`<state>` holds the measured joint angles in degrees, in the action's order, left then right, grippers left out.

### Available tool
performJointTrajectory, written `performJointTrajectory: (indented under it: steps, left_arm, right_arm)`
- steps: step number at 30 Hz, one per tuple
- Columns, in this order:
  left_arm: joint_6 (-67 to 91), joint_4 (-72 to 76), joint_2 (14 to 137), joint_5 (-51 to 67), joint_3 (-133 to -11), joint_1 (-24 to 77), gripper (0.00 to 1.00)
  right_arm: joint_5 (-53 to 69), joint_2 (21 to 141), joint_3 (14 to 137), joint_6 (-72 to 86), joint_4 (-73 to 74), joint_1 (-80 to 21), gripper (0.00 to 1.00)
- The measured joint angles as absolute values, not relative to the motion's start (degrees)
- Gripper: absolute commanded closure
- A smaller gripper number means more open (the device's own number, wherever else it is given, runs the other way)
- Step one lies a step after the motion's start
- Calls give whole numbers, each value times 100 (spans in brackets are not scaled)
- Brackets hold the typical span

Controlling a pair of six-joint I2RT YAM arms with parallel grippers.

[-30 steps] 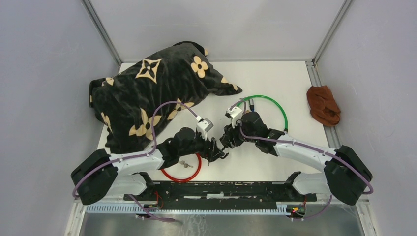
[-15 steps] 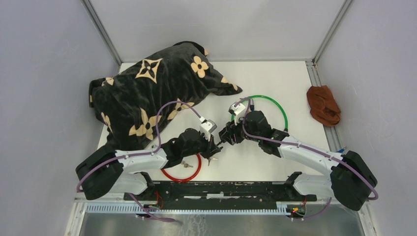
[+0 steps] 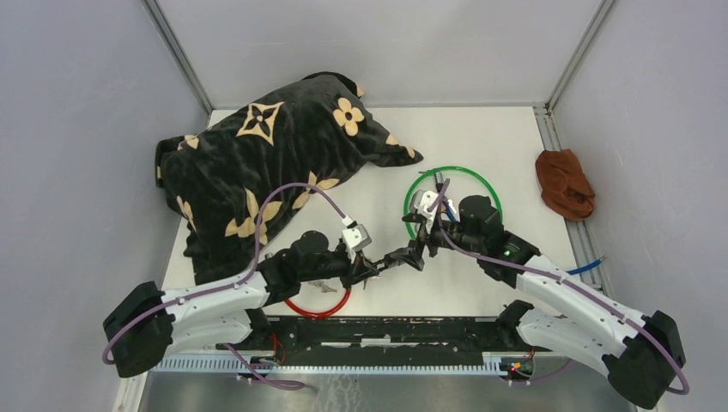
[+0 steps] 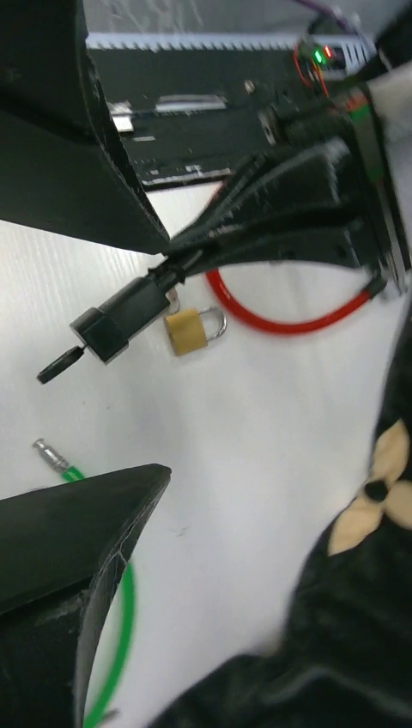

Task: Lock with the key
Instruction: Pick up the lock from the center of the board.

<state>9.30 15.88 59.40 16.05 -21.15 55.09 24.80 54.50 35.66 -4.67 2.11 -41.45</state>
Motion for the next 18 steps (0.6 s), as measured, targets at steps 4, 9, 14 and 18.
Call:
performJointTrajectory:
  steps: [4,9,14,18]
  left_arm:
    - [593,1483,5336,2093,-2115,5426,98]
    - [379,1330,4637,2679,-2115,5242,98]
    - [373,1282,4265,3061,-2106,5118,98]
    - [368,1275,4128,3186,-2025,5072,98]
  right_arm:
    - [3570,5096,3376,-1138,130,-4139,2]
    - [4469,5284,3234,-1546,213,-4139,5]
    - [5070,5763,3236,-1424,-69,-4141,22]
    - [5404,6049,3240,-1199,-235,-4143,20]
